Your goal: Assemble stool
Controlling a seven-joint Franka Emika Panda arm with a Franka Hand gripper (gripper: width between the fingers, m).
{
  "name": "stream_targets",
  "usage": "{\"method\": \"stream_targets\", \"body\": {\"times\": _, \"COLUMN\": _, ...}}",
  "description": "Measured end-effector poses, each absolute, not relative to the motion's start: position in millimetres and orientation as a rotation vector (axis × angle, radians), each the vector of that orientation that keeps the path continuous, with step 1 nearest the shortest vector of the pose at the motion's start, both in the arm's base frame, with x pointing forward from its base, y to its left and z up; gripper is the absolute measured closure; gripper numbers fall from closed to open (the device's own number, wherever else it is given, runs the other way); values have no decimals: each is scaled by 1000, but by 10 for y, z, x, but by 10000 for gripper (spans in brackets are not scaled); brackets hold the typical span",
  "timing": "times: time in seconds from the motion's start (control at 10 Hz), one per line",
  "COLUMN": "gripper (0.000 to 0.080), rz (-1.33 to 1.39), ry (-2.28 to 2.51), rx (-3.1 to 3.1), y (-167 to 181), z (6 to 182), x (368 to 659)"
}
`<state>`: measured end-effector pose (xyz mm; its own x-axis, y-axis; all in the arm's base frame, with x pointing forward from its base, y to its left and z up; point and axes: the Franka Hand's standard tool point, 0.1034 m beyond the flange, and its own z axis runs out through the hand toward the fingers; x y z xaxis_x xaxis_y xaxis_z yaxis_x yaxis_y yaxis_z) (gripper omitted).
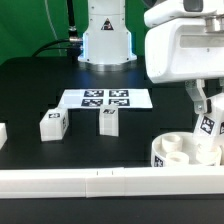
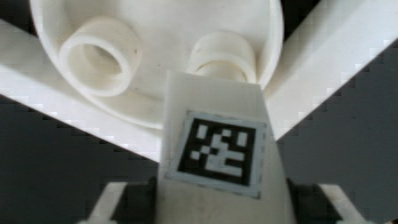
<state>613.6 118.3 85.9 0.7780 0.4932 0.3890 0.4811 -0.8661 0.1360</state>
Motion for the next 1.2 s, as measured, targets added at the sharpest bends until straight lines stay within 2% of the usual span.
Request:
{"method": "stream_targets", "body": {"times": 0.4, "gripper": 474, "rz": 690, "ry": 791, "rx": 2931, "y": 1164, "z": 861, "x": 6151}}
{"method": "stream_targets", "body": {"times": 0.5, "gripper": 319, "rz": 683, "ry": 793, "rx": 2931, "y": 1158, "z": 855, "x": 6150}}
{"method": "stream_targets", "body": {"times": 0.6, "gripper": 319, "rz": 654, "ry": 801, "rx": 2933, "y": 1142, "z": 849, "x": 6158}}
{"method": "stream_targets", "body": {"times": 0.7, "gripper": 188, "rz": 654, "ry": 807, "rx": 2933, "y": 1166, "z": 863, "x": 6153}}
{"method": "stream_targets", "body": {"times": 0.9, "gripper": 152, "rz": 619, "ry": 813, "rx": 2938, "y": 1183, "z": 969, "x": 6145}}
{"method": "stream_targets", "body": {"times": 1.2, "gripper": 150, "rz": 525, "ry": 817, "rx": 2952, "y": 1180, "z": 1161, "x": 6160}}
